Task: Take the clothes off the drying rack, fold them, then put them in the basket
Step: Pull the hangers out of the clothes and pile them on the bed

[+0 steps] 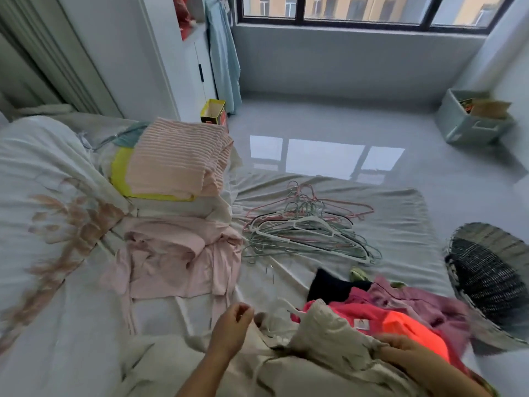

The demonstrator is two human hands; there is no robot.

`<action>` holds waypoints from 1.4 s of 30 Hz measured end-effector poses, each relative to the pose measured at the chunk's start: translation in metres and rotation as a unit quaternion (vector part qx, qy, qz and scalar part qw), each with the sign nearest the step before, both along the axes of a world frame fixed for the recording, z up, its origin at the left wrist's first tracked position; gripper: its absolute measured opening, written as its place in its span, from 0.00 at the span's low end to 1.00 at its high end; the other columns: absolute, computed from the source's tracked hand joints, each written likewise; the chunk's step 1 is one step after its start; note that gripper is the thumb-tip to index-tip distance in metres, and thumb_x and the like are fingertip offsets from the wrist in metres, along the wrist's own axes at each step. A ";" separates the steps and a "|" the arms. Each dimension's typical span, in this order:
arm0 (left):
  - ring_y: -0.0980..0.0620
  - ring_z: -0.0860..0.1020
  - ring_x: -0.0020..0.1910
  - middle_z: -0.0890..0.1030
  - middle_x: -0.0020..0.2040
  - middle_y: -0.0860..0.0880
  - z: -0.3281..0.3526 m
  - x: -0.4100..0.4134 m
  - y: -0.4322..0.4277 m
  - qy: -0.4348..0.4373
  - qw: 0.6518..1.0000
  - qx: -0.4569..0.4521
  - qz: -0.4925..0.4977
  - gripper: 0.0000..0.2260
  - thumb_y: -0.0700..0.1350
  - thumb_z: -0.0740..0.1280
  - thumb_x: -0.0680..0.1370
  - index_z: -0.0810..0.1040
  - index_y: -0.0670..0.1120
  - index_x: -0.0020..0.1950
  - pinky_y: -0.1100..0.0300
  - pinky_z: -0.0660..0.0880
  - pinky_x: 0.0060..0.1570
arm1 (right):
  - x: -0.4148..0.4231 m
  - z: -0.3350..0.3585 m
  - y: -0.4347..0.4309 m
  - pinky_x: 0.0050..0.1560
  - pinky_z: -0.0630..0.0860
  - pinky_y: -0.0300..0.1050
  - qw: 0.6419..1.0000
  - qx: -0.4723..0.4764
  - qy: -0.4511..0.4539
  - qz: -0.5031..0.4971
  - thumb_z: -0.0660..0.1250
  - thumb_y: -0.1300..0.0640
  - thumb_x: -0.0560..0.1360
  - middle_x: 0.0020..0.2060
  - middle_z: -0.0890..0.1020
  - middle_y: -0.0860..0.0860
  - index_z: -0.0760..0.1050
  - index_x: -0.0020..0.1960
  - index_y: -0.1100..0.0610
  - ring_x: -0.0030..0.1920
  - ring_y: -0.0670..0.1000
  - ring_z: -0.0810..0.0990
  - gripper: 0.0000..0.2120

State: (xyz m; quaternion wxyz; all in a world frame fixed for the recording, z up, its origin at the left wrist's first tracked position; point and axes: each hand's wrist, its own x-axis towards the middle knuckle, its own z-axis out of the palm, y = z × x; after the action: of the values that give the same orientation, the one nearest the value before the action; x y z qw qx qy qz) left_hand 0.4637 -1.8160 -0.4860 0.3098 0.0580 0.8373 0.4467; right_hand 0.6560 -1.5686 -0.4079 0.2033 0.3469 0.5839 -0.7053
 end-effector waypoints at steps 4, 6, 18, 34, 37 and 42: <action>0.56 0.73 0.58 0.76 0.55 0.55 -0.002 0.060 0.051 -0.001 0.982 -0.004 -0.190 0.11 0.47 0.59 0.81 0.74 0.49 0.62 0.66 0.67 0.56 | 0.100 0.002 0.050 0.50 0.78 0.43 0.996 0.054 -0.029 -0.057 0.79 0.55 0.58 0.47 0.84 0.60 0.83 0.52 0.58 0.46 0.50 0.83 0.23; 0.58 0.69 0.64 0.73 0.62 0.55 -0.005 0.101 0.073 -0.031 0.965 -0.010 -0.260 0.16 0.51 0.57 0.81 0.71 0.50 0.67 0.68 0.62 0.61 | 0.132 0.003 0.067 0.64 0.71 0.47 0.992 0.089 -0.054 -0.068 0.74 0.57 0.67 0.55 0.82 0.53 0.85 0.47 0.48 0.53 0.43 0.80 0.09; 0.56 0.73 0.36 0.79 0.35 0.40 -0.012 0.257 0.123 0.065 0.941 0.015 -0.333 0.22 0.58 0.56 0.70 0.76 0.41 0.34 0.57 0.66 0.39 | 0.122 -0.049 0.057 0.66 0.63 0.44 0.909 0.408 -0.006 0.083 0.65 0.54 0.76 0.66 0.72 0.56 0.67 0.70 0.58 0.67 0.54 0.68 0.24; 0.55 0.67 0.66 0.70 0.64 0.53 0.009 0.216 0.034 0.228 0.961 -0.076 -0.139 0.31 0.68 0.52 0.68 0.75 0.53 0.62 0.57 0.63 0.67 | 0.116 -0.052 0.000 0.29 0.68 0.34 0.940 0.260 0.121 0.185 0.58 0.62 0.80 0.28 0.76 0.47 0.67 0.43 0.51 0.24 0.41 0.70 0.09; 0.56 0.75 0.57 0.76 0.56 0.58 0.027 0.202 0.033 0.187 0.978 -0.041 -0.081 0.36 0.74 0.51 0.66 0.73 0.53 0.62 0.53 0.71 0.60 | 0.115 -0.031 0.004 0.28 0.66 0.32 0.941 0.247 0.181 0.142 0.63 0.59 0.78 0.23 0.72 0.44 0.76 0.46 0.54 0.23 0.39 0.68 0.04; 0.56 0.72 0.33 0.75 0.31 0.54 0.067 0.191 0.037 0.218 0.962 -0.106 -0.127 0.34 0.78 0.44 0.62 0.73 0.50 0.33 0.59 0.68 0.39 | 0.116 0.002 0.002 0.32 0.64 0.40 0.930 0.275 0.220 0.108 0.65 0.52 0.77 0.25 0.68 0.43 0.77 0.42 0.62 0.28 0.44 0.65 0.13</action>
State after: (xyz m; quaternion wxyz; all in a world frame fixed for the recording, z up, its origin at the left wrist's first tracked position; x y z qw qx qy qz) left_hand 0.6549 -1.7786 -0.4195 0.1782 0.2267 0.9128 0.2891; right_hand 0.7720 -1.5671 -0.4057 0.0408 0.1602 0.8188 -0.5498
